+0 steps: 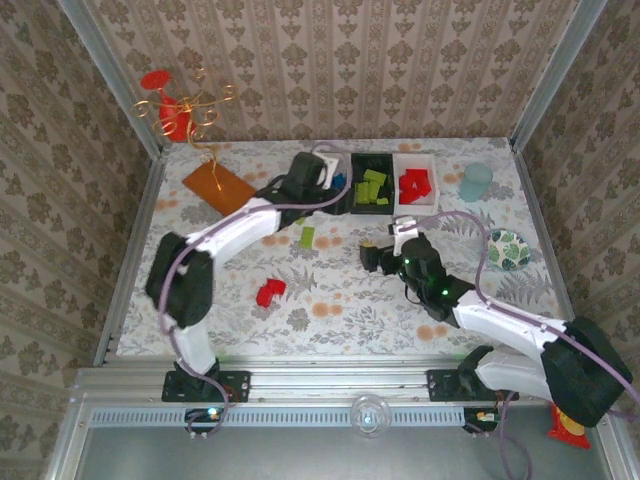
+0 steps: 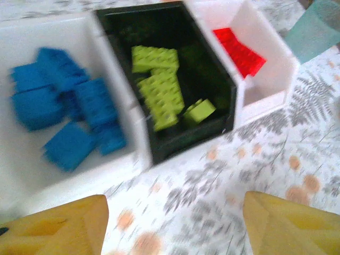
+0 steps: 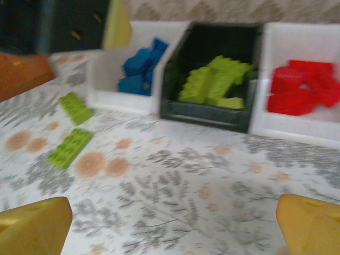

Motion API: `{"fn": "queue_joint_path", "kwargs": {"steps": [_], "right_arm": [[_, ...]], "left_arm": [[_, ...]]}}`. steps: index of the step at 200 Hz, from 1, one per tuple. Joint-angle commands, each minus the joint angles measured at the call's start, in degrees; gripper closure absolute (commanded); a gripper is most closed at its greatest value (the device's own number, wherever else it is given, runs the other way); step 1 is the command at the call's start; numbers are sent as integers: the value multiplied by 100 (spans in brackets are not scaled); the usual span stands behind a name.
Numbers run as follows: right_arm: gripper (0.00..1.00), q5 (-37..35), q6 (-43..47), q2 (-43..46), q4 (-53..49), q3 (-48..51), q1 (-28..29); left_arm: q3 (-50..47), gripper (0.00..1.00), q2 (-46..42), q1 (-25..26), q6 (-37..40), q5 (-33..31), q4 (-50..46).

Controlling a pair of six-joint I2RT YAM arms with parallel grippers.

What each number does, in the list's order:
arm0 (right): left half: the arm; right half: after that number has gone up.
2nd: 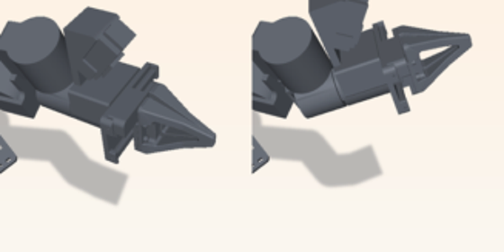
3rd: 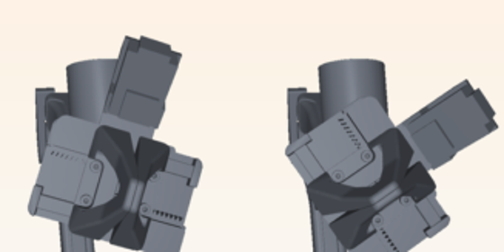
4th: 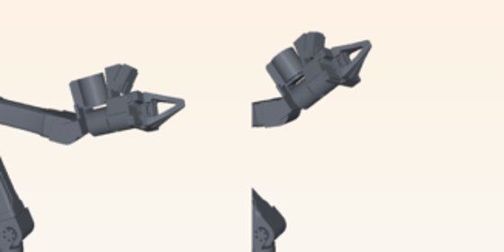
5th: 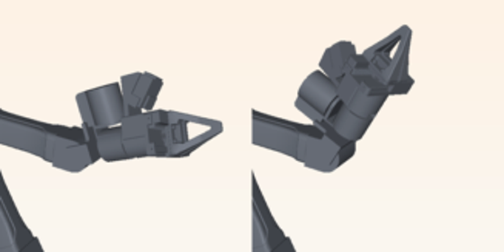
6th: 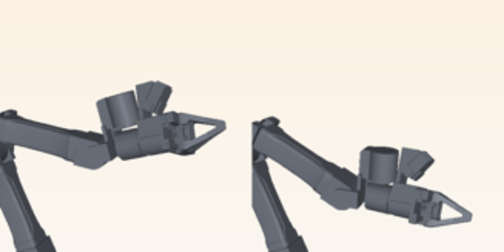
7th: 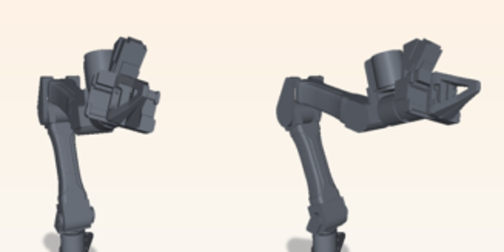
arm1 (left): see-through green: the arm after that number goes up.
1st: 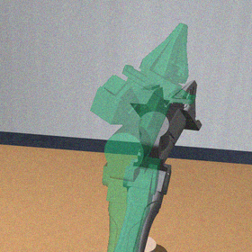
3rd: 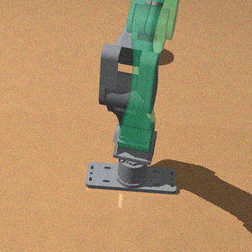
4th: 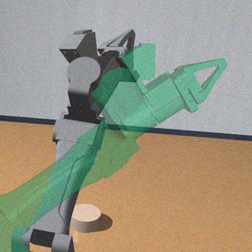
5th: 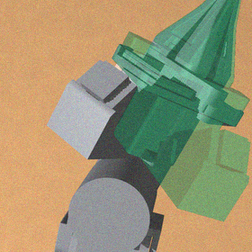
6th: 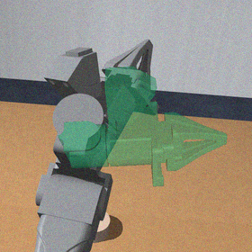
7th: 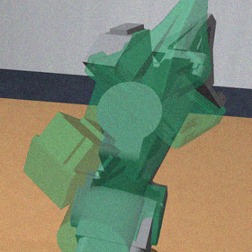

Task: Sort the legos into containers by color
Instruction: Pick up the lego from the bottom-left of the table.

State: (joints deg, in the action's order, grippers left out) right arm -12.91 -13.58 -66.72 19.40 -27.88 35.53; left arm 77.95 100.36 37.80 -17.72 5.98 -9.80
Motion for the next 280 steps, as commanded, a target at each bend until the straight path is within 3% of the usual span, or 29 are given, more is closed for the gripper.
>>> {"fn": "queue_joint_path", "kwargs": {"steps": [1,32,72,115,144,195,280], "right_arm": [[0,1392,263,-379,196,-314,108],[1,1994,387,-720,272,-470,244],[1,2424,486,-987,297,-583,315],[1,2267,485,-1010,257,-605,337],[1,2198,463,-976,231,-605,341],[1,1981,480,-837,161,-565,349],[0,1053,393,-614,55,-456,349]], "left_arm": [[-1037,30,-821,-293,219,-659,-374],[-2344,30,-1877,-623,75,-678,-950],[-2996,27,-2555,-626,26,-456,-1941],[-3481,24,-2812,-566,-145,11,-2373],[-3569,25,-2545,-494,-266,-162,-2496],[-3515,38,-1905,-416,-320,-405,-2482],[-3664,63,-1880,-405,-424,-668,-2436]]}}
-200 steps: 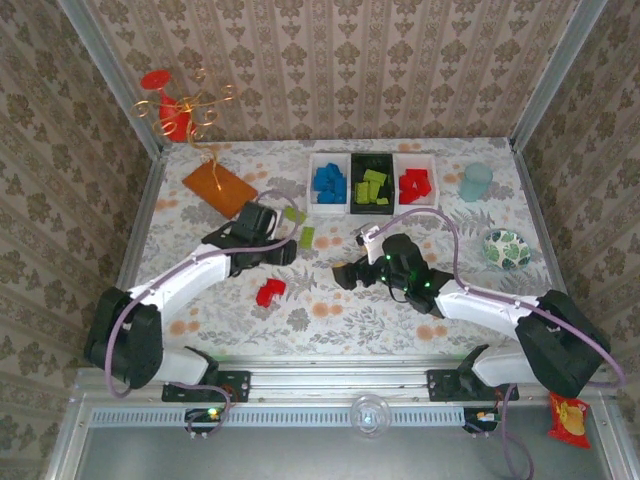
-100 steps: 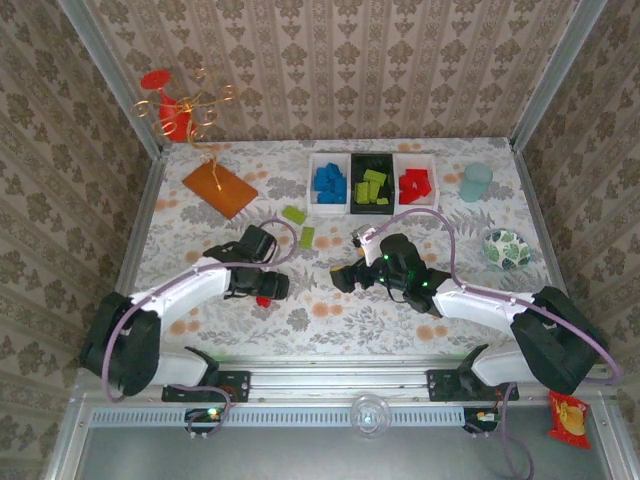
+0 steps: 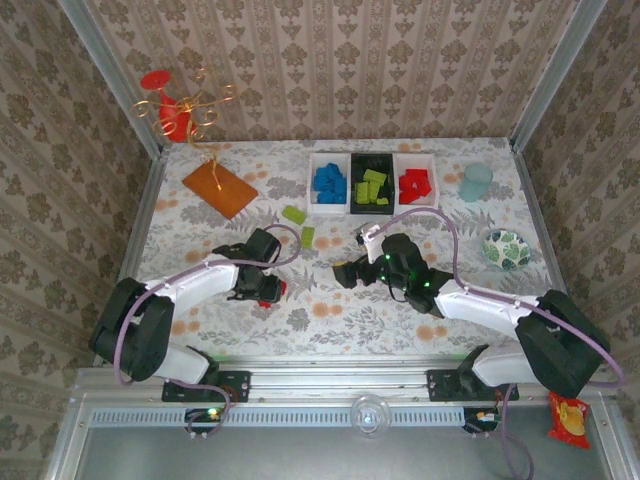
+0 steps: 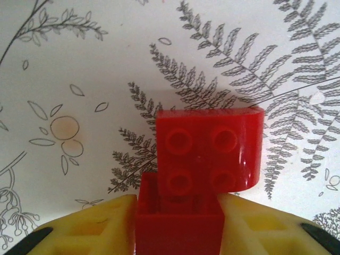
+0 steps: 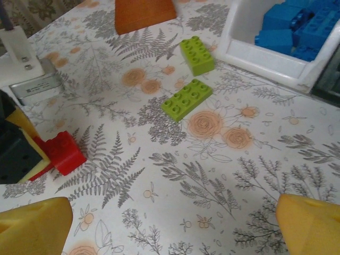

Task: Sort the legos into containers by color
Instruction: Pick up the lego from the bottom-left of the table, then place the lego in the container.

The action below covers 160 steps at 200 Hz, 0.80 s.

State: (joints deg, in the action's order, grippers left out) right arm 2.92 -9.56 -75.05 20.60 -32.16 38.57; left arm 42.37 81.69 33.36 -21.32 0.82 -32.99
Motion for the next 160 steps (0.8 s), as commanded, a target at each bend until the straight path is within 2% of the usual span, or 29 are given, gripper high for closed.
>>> {"fn": "queue_joint_path", "kwargs": {"steps": [1,28,49,62,81,108,160], "right_arm": [[0,-547,-10,223,-74,-23,46],[0,-915,-37,322,-156,-2,30],[0,-1222,-87,407,-172,51,28],[0,-1493,-152,451,-225,69,11],[0,-1969,-327,568,-315,136,-78],[0,-2455,-520,965,-201,434,-196],[0,-3151,-604,1849,-27,898,-235]], "left_arm": [[-106,64,-13,39,-64,-152,-118],[-72,70,-101,59,-99,-253,-154],[93,72,-564,273,-161,-544,4],[264,72,-869,451,-216,-646,354],[553,72,-877,592,-310,-373,1249],[1508,71,174,862,-192,-55,2230],[4424,71,2737,1156,360,351,2604]]}}
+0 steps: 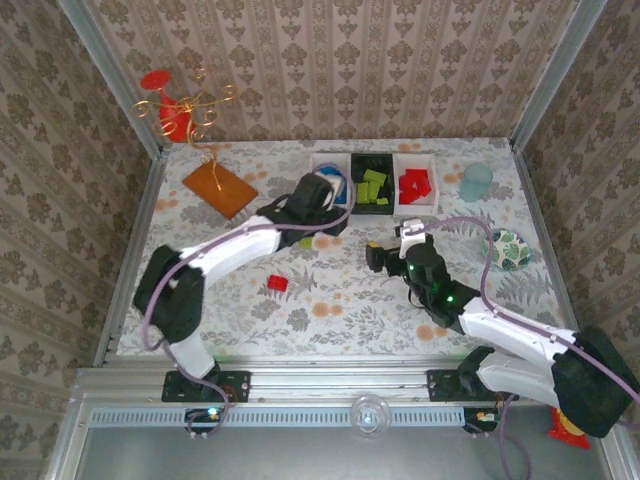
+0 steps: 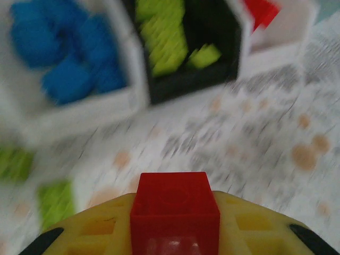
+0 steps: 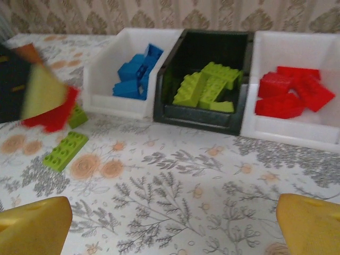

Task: Sort the legos into containers by color
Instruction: Place the lego in the container, then move the lego to the center of the table.

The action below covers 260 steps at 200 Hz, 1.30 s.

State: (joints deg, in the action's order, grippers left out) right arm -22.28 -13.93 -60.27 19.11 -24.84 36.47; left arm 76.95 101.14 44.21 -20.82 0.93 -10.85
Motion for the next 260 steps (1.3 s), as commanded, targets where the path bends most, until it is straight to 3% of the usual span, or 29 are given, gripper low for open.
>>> {"fn": "queue_joint_path", "kwargs": {"steps": [1,53,103,131,162,197,233,260], "right_arm": [[0,-643,-165,387,125,174,-25],[0,-960,-202,830,171,396,-43],[0,-1015,-234,953,177,447,-52],[0,-1024,-228,973,180,462,-54],[0,-1011,-238,969,210,471,-61],[0,-922,-210,982,260,495,-61],[0,-499,-135,805,402,446,-61],[0,-382,-161,649,387,375,-52]], "left_arm": [[991,71,836,76,312,356,395],[3625,70,2890,170,364,1023,339],[5508,69,4312,194,220,1287,136],[6507,57,4870,182,227,1283,-279],[6676,43,4786,150,338,1247,-305],[5930,39,3999,-3,446,1243,-433],[2874,38,1936,-226,499,829,356],[701,37,421,-470,685,144,519]]}}
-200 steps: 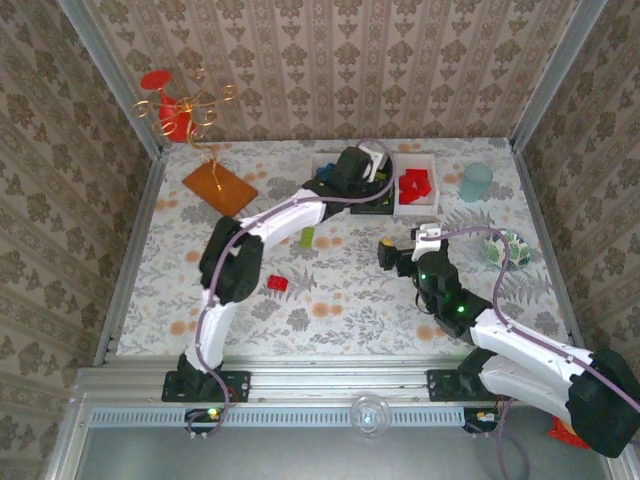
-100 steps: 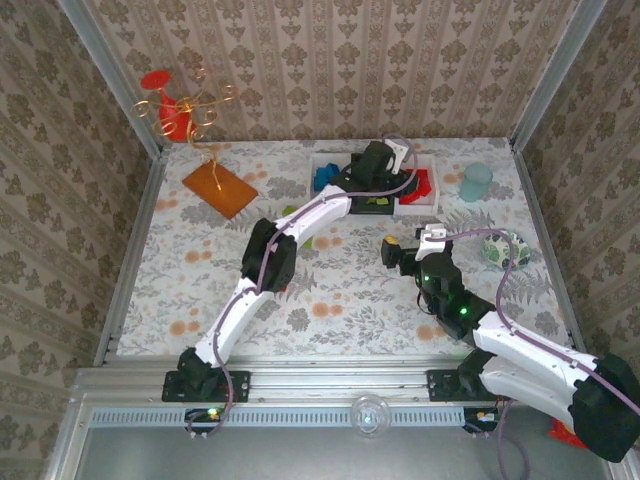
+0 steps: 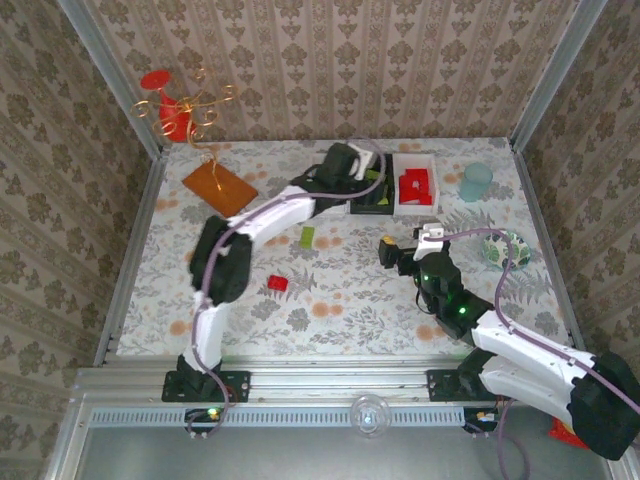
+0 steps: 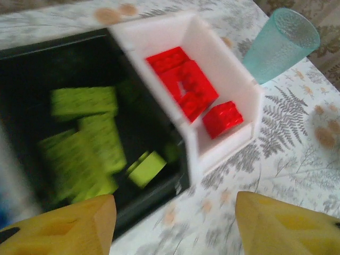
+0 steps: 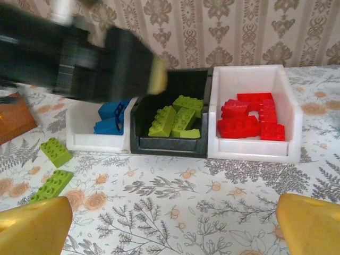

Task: Sort the legos into containers by color
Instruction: Move the lego to the center of the table.

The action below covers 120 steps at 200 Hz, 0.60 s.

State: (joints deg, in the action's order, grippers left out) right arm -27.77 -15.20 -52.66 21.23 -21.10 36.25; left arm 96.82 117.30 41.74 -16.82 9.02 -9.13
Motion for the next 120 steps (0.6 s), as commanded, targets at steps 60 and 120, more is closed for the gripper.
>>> {"fn": "queue_joint_path", "kwargs": {"steps": [60,120], "right_arm": [[0,298,-85,-388,189,-80,-30],[0,297,-46,-490,156,-132,-30]], "left_arm": [[-2990,35,-1832,-1461,-421,-877,158],[-2280,27,-691,-1983,-743,-963,165]]}}
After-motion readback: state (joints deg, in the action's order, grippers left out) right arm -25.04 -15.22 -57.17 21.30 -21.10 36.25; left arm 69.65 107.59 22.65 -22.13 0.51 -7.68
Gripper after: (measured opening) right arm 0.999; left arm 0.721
